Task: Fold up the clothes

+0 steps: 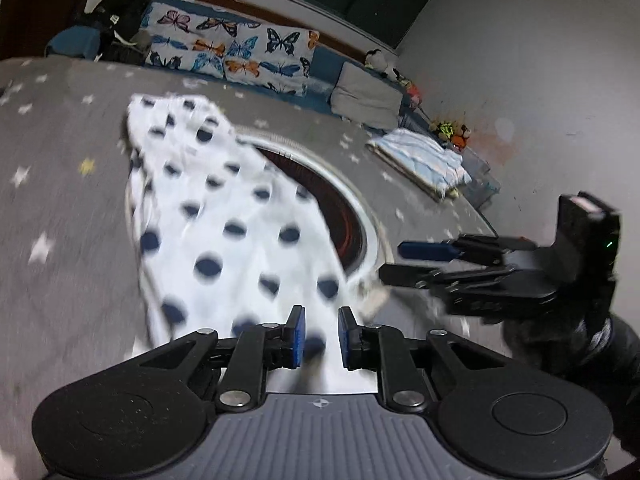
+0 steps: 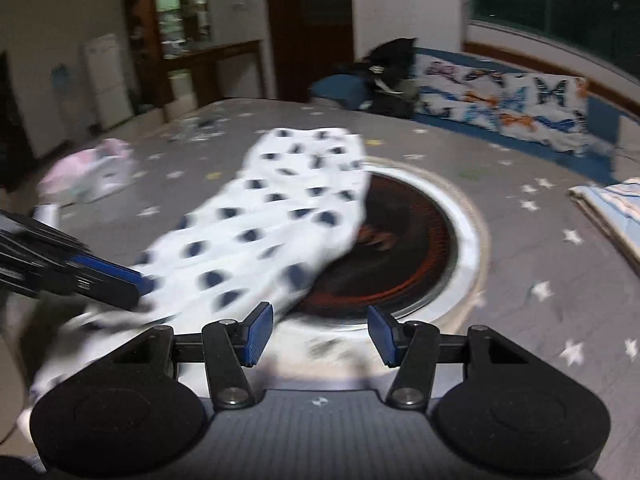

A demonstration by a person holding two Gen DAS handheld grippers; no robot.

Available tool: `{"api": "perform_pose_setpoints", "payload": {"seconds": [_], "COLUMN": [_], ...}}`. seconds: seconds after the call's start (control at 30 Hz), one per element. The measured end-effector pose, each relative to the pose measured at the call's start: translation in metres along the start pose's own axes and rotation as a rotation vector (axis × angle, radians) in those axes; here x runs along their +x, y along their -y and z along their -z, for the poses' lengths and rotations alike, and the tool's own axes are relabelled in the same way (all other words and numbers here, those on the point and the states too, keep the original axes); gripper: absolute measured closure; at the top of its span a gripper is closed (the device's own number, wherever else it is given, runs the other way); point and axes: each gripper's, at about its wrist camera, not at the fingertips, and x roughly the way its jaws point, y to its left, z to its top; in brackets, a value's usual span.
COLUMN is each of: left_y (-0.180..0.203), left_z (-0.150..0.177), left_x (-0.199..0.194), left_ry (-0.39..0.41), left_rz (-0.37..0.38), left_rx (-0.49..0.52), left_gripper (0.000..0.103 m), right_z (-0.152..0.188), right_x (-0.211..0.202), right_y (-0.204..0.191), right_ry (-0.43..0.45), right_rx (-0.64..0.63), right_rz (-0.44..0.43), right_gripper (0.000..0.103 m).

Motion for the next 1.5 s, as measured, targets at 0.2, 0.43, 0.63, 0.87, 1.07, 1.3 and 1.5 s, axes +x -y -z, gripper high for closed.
{"api": "perform_pose_setpoints", "payload": {"seconds": [0.2,0.43,0.63,0.87,1.07,1.3,1.5], "left_y": [0.017,0.012,-0.028,-0.071,-0.087,-0.096,-0.098], "left_z": [-0.039,-0.050,-0.048,-0.039,-0.035,-0.031,-0.029], "left_x": [0.051,0.110,0.108,0.100,0.100,0.099,0.097], "left_ry": [-0.006,-0.094,-0.092,-0.058,-0.050,-0.045,-0.040], "left_rz": [-0.056,-0.152,-0.055,0.080,0.147,0.182,0.185], "left_rx": [0.070,0.099,-0.081,-0.288,-0.361,-0.393,-0.393], "left_gripper": [0.078,0.079,0.095,0.097,0.098,0.097,0.097], "right_z": [-0.013,-0.011,-0.013,-0.017,-0.023,-0.027,-0.032], "right_x": [0.028,0.037,0.045,0.068,0.081,0.086,0.071], "right_y": [0.031,0.043,0.049,0.044,0.038,0.028,0.018], "right_ry": [-0.002,-0.016,-0.017,-0.028,-0.027,-0.006,0.064], "right_rx": [0.043,0.053,0.068,0.091,0.123,0.117,0.084], "right_rz": [0.061,0.052,0.017,-0.065,-0.162,-0.218,-0.224], "right_gripper": [0.050,0.050,0.050,0.060,0.070,0.092,0.100]}}
